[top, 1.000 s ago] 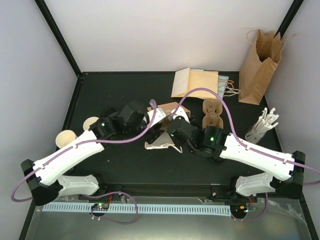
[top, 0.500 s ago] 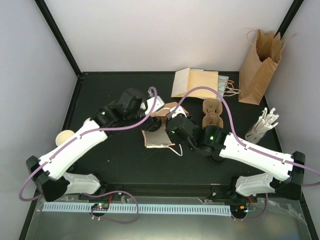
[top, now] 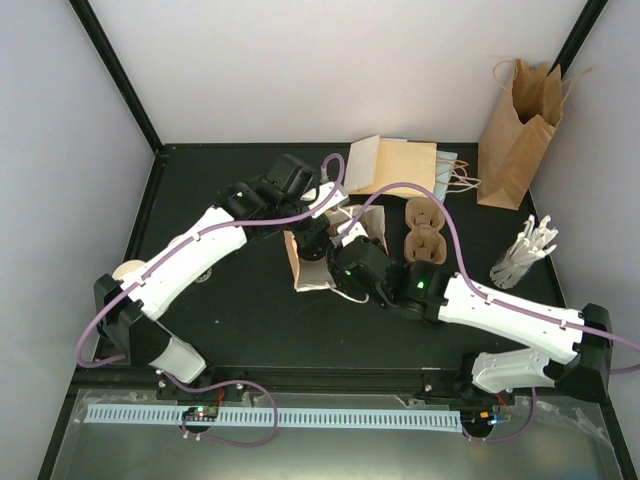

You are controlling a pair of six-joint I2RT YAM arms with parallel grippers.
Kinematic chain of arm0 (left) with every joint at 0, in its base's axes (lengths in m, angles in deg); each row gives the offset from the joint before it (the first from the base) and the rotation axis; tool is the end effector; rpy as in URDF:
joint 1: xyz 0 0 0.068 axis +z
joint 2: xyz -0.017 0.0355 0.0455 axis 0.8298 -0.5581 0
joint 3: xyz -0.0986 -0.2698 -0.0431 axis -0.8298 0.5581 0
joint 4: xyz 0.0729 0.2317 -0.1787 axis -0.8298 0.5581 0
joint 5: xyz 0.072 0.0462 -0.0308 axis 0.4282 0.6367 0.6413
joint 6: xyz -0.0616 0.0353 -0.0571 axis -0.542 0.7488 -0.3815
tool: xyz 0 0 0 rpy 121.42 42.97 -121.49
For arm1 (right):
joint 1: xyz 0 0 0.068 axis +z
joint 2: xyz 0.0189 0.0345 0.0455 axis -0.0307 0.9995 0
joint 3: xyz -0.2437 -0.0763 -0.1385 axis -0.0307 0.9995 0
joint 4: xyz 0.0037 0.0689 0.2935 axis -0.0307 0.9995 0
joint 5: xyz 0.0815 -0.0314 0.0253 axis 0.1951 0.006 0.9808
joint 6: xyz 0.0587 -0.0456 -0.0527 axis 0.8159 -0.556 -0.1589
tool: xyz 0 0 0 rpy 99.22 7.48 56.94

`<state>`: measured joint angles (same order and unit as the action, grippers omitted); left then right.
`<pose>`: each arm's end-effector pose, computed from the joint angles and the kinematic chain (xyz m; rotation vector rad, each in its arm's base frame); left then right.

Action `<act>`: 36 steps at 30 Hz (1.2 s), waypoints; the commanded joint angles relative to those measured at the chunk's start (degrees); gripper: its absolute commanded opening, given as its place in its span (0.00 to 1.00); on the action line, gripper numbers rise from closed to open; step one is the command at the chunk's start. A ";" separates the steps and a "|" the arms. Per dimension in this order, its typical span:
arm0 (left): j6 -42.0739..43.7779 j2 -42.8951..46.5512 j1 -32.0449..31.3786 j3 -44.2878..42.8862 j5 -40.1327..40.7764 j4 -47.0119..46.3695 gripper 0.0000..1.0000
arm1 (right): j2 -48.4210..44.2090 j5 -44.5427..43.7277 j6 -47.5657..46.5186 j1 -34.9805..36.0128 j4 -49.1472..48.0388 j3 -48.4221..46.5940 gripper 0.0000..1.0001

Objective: Pack the takeout coffee

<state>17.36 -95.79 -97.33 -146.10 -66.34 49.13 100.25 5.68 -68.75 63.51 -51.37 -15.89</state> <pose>0.2900 -0.2659 0.3435 1.1745 2.1481 -0.3454 0.1723 0.2772 0.3022 -0.6177 2.1412 0.2016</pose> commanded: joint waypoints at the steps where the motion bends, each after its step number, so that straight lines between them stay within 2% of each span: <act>1: -2.06 1.84 0.21 -1.28 -7.18 2.49 0.01 | 0.83 0.28 0.13 -0.20 -3.02 -0.60 0.69; 7: -5.28 4.83 0.09 4.00 -10.75 0.77 0.02 | 3.31 5.55 2.21 -5.04 -1.85 -2.61 0.67; 13: -8.77 5.78 -0.02 4.28 -12.47 1.60 0.02 | 2.75 -5.56 5.71 -5.69 1.90 -0.85 0.66; 16: -9.87 6.03 -0.41 4.26 -12.74 2.15 0.01 | 1.98 -7.16 5.71 -5.69 2.77 0.77 0.66; 21: -11.48 6.62 -0.55 4.81 -14.40 1.63 0.01 | -2.79 -3.38 2.87 -5.69 -5.08 5.77 0.68; 25: -13.66 8.09 -0.68 5.82 -18.45 0.10 0.01 | -0.96 -3.63 2.86 -5.70 -9.58 8.27 0.67; 30: -17.74 8.98 -0.84 8.48 -23.22 -2.83 0.02 | -1.15 -2.81 0.93 -5.62 -20.91 14.15 0.66; 32: -19.92 8.92 -0.98 8.98 -24.90 -3.22 0.02 | -0.73 -4.22 0.83 -5.61 -21.75 15.05 0.66; 36: -24.36 9.23 -0.95 9.51 -23.03 -4.35 0.02 | -2.46 -2.90 -1.46 -5.50 -22.08 17.13 0.66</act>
<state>-1.00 -87.85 -97.77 -136.60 -85.31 47.45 99.36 3.10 -68.01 58.14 -67.77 -0.30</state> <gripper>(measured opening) 0.030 0.724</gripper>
